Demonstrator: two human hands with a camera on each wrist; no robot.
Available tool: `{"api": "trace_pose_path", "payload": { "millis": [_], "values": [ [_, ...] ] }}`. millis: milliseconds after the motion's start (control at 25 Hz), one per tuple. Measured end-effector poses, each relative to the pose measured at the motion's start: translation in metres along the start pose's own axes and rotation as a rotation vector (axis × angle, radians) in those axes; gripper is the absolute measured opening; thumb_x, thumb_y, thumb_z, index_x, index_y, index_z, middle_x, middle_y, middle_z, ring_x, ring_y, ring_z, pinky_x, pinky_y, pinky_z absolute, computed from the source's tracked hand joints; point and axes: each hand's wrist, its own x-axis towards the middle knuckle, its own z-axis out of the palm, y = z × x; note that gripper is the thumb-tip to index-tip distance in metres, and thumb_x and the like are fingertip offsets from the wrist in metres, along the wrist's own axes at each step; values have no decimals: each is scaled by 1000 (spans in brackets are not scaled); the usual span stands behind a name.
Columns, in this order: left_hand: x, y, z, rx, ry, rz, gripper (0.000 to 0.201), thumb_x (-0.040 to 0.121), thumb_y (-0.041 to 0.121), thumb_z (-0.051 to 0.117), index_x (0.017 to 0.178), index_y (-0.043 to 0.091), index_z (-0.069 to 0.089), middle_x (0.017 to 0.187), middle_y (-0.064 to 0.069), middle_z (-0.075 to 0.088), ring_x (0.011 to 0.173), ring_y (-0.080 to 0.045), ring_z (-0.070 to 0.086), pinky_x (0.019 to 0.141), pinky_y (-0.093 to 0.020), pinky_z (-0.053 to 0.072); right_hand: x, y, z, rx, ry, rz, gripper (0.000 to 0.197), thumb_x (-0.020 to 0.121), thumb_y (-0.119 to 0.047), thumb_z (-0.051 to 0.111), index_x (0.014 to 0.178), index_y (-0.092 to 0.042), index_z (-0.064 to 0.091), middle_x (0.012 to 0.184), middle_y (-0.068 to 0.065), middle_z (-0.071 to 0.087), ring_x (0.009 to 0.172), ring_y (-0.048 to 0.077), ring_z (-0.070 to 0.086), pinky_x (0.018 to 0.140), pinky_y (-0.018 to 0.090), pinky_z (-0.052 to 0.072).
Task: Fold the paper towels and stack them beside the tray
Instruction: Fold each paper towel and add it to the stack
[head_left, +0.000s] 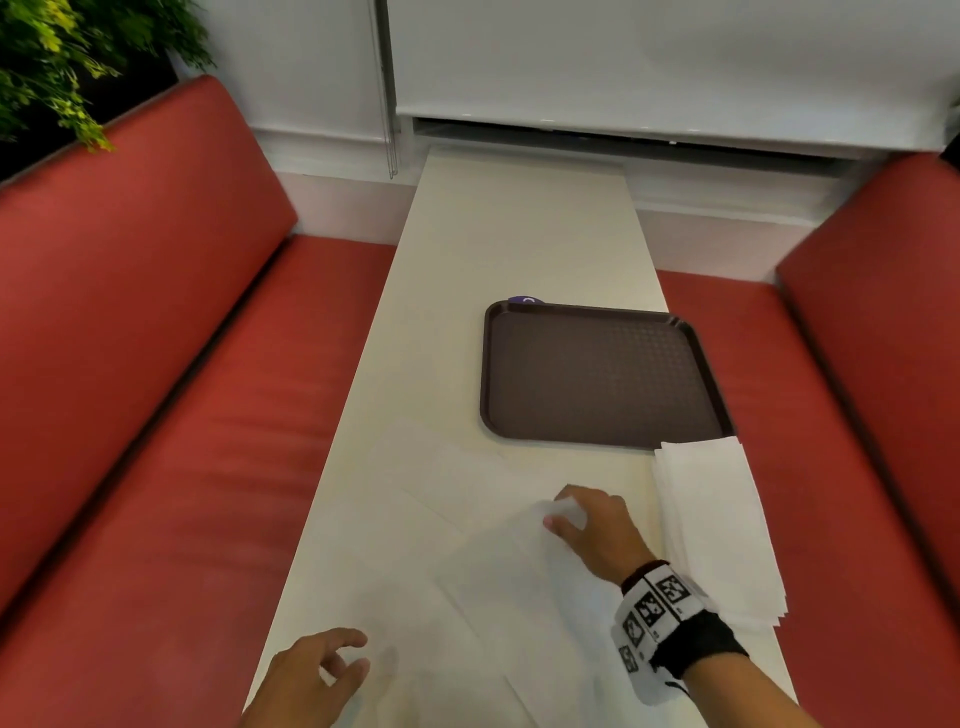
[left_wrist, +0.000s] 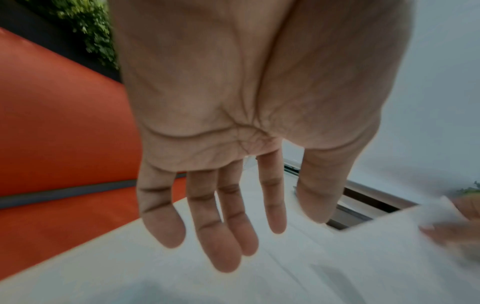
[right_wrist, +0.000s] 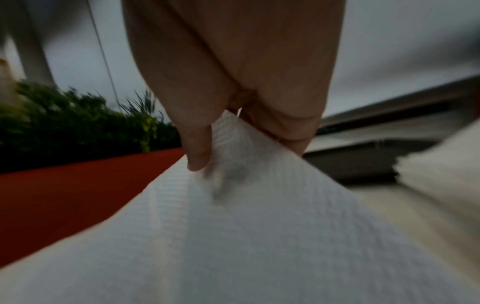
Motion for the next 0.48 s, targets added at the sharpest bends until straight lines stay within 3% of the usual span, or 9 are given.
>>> {"api": "trace_pose_path", "payload": {
  "millis": [120,200,280,360,480],
  "values": [
    [16,34,0,-214,-19,100,32,62,43,81,89,50,66,78,5,69,74,1,64,73,-19,48,-2,-25,-50,159,90,-148,5,88,-33,64,85,-29,64,91,-8,68,91,16,59,77,26,44],
    [32,63,1,-315,-51,158,54,58,48,81,108,43,59,98,8,66,98,-3,61,85,-25,45,-7,-43,-79,314,157,-254,7,89,-28,65,87,-22,67,90,-6,70,85,16,65,77,31,51],
    [47,90,3,-467,-122,160,86,42,63,82,120,37,53,112,5,62,111,-8,56,94,-30,44,-15,-60,-100,611,218,-256,12,90,-21,63,97,-12,67,96,7,71,88,26,68,79,39,56],
    [54,112,11,-664,-270,104,109,28,70,81,124,30,51,117,-5,62,113,-17,57,96,-39,44,-22,-67,-111,929,253,-227,23,90,-18,60,108,-5,63,107,16,69,99,33,66,85,44,56],
    [51,144,25,-1012,-491,120,94,33,56,88,113,14,61,108,-12,67,100,-25,67,87,-47,52,-35,-67,-108,1235,246,-180,34,94,-19,51,124,-4,55,119,15,66,108,30,65,91,44,54]
  ]
}}
